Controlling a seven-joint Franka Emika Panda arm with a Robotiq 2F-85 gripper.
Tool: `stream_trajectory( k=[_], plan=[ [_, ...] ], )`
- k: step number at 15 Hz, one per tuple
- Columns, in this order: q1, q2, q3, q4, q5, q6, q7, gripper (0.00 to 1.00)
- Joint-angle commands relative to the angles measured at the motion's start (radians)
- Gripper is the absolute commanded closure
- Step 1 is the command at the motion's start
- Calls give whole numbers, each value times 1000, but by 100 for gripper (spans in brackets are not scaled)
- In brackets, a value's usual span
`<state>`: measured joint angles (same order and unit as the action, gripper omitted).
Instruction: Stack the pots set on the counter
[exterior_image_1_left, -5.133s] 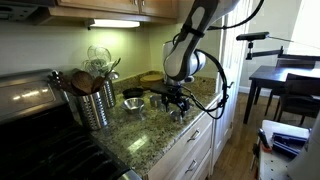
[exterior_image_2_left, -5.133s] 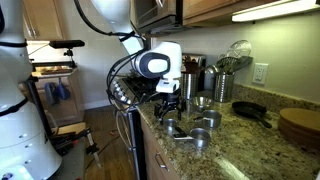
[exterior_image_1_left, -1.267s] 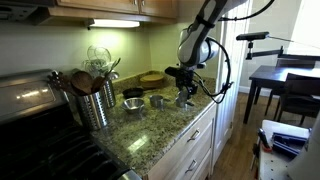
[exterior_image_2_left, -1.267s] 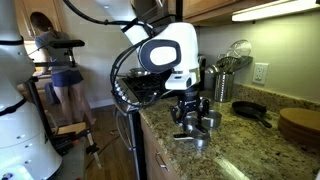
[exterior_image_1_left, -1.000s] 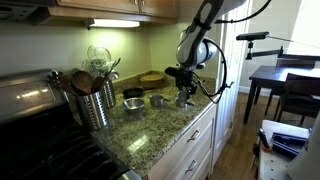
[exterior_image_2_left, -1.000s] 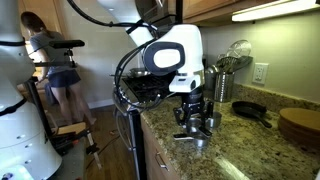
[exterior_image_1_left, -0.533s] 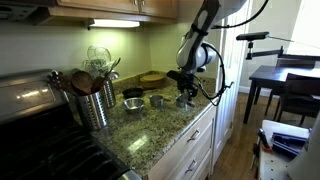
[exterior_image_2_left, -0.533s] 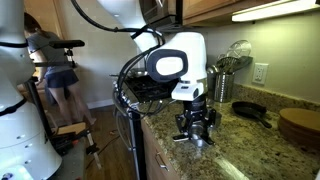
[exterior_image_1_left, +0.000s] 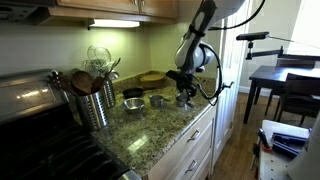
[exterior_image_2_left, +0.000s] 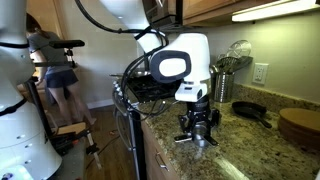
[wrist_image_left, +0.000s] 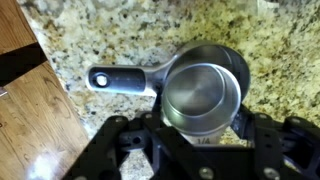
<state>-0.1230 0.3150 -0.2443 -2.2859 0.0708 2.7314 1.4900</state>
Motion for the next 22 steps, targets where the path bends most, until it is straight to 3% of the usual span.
stream_trajectory(
  k=[1,3,4,5,6,9,16,22],
  plan=[
    [-5,28,0,36,33,7,-37,64],
    [-5,39,2,50,37,5,-40,64],
    [-4,44,2,55,38,4,-43,59],
    [-5,48,3,61,43,4,-47,49],
    [-6,51,6,64,50,3,-54,14],
    [-2,50,5,68,58,0,-67,1],
    [10,17,-7,41,43,-10,-70,0],
    [10,15,23,13,15,15,-315,0]
  ],
)
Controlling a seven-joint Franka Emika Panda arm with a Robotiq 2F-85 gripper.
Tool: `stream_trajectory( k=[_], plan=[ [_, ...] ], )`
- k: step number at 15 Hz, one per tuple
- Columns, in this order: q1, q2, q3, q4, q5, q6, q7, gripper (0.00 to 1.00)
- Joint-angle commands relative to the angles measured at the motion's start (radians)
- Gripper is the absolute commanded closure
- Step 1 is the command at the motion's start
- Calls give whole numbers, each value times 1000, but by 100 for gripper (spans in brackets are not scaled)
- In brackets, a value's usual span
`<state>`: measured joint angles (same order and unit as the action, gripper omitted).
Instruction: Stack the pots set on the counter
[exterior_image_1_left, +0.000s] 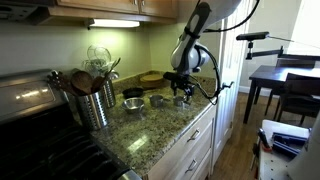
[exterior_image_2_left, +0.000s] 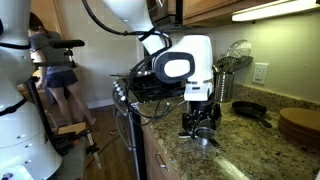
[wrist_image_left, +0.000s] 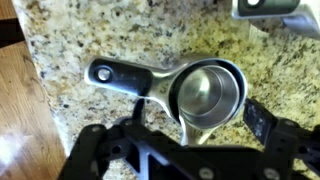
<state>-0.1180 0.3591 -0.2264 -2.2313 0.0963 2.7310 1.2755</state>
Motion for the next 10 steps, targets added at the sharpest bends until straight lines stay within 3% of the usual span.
stream_trajectory(
  k=[1,10],
  plan=[
    [6,-28,7,-45,-9,17,-136,0],
    [8,-20,3,-46,19,34,-320,0]
  ],
)
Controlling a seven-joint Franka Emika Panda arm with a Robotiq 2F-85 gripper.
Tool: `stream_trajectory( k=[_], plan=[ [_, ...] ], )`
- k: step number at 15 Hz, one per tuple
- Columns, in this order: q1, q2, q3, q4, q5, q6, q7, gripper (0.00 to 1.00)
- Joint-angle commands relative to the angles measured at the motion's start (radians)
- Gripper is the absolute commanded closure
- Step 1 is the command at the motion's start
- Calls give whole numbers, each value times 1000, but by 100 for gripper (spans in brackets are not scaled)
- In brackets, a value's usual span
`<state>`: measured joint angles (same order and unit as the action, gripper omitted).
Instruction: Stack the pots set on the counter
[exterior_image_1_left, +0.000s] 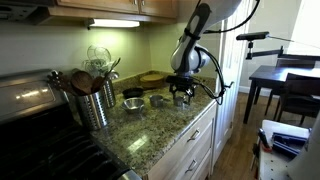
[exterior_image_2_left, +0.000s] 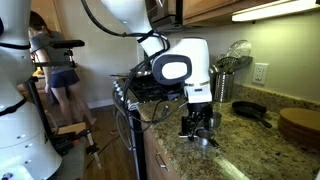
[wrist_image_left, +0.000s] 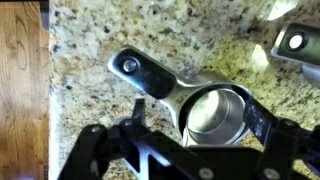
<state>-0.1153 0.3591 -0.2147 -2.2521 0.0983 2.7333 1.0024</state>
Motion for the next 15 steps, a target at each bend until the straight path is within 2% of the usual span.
stream_trajectory(
  k=[1,15],
  plan=[
    [4,-19,-8,-23,20,36,-56,0],
    [-17,38,23,14,138,88,-147,0]
  ],
)
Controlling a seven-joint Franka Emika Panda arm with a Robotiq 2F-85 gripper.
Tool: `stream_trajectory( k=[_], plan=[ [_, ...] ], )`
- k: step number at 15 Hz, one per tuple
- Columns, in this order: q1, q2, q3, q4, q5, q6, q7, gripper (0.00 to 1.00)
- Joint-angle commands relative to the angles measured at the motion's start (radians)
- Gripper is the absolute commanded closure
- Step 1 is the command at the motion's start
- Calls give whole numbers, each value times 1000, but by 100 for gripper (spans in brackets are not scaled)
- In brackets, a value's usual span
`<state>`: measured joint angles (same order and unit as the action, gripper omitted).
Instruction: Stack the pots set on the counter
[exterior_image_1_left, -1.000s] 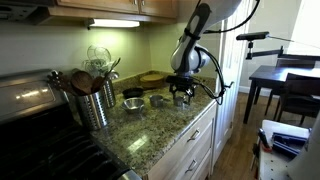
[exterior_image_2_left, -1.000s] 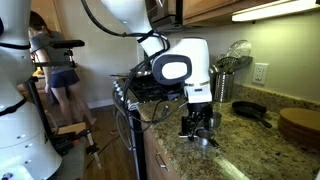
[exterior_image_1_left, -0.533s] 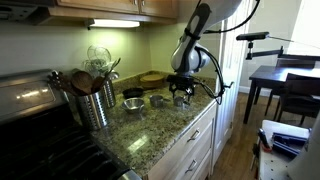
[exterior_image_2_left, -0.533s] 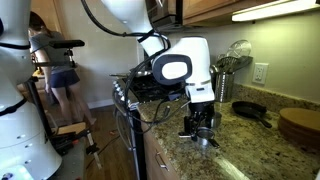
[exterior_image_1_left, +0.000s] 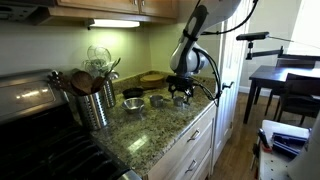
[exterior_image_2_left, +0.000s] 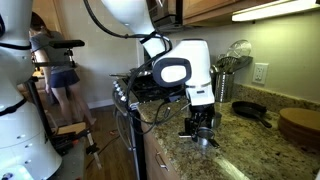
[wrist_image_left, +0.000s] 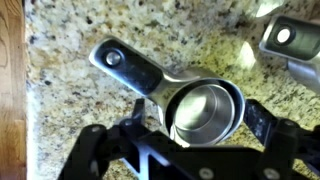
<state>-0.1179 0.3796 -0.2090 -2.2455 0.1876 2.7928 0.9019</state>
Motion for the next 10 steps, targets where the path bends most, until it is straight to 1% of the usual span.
stream_trajectory(
  k=[1,10],
  plan=[
    [-14,22,18,11,56,33,-51,0],
    [-18,47,21,43,100,36,-93,0]
  ],
)
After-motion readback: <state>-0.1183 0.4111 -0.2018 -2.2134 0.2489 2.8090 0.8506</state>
